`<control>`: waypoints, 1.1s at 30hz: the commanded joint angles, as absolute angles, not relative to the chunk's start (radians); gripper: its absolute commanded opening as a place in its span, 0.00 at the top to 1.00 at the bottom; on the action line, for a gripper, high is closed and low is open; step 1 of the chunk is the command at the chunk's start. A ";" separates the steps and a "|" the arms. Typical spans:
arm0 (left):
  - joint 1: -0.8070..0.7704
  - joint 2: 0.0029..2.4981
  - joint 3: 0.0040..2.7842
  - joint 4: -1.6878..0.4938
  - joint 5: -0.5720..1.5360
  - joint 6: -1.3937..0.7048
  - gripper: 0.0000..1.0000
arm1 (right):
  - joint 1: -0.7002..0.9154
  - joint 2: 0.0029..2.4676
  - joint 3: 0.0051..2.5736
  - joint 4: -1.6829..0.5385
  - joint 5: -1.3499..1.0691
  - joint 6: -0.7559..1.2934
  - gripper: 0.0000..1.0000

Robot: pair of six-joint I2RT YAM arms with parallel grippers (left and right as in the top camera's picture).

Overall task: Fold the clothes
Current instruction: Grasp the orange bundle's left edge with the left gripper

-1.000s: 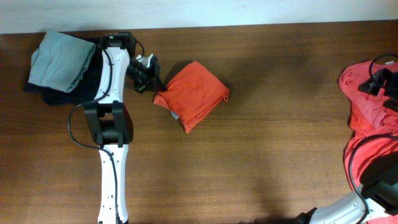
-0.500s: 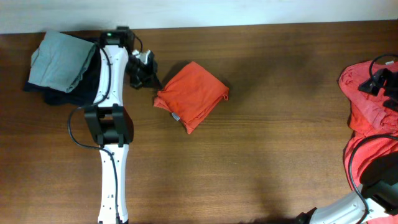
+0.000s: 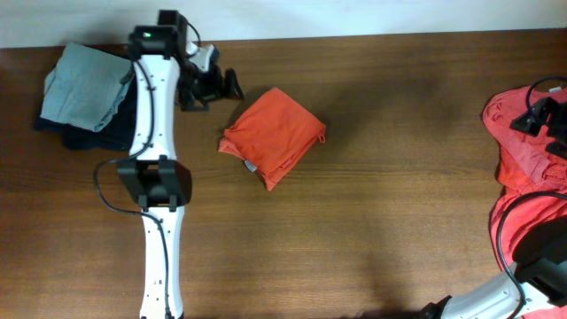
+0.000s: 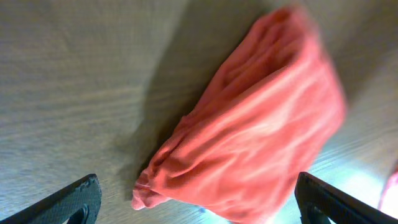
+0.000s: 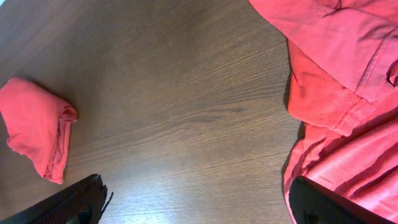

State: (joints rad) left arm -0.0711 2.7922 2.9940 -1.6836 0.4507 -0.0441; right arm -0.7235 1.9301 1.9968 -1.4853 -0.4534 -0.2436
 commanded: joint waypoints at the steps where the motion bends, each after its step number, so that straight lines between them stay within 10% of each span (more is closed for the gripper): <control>1: -0.108 2.783 2.911 -1.688 0.318 0.001 0.01 | -0.724 1.920 2.001 -1.485 -0.455 -0.245 0.01; 25: -0.238 2.783 2.585 -1.604 0.197 -0.011 0.01 | -0.724 1.920 2.001 -1.485 -0.455 -0.245 0.01; 33: -0.282 2.783 2.582 -1.571 0.195 -0.010 0.31 | -0.724 1.920 2.001 -1.485 -0.455 -0.245 0.01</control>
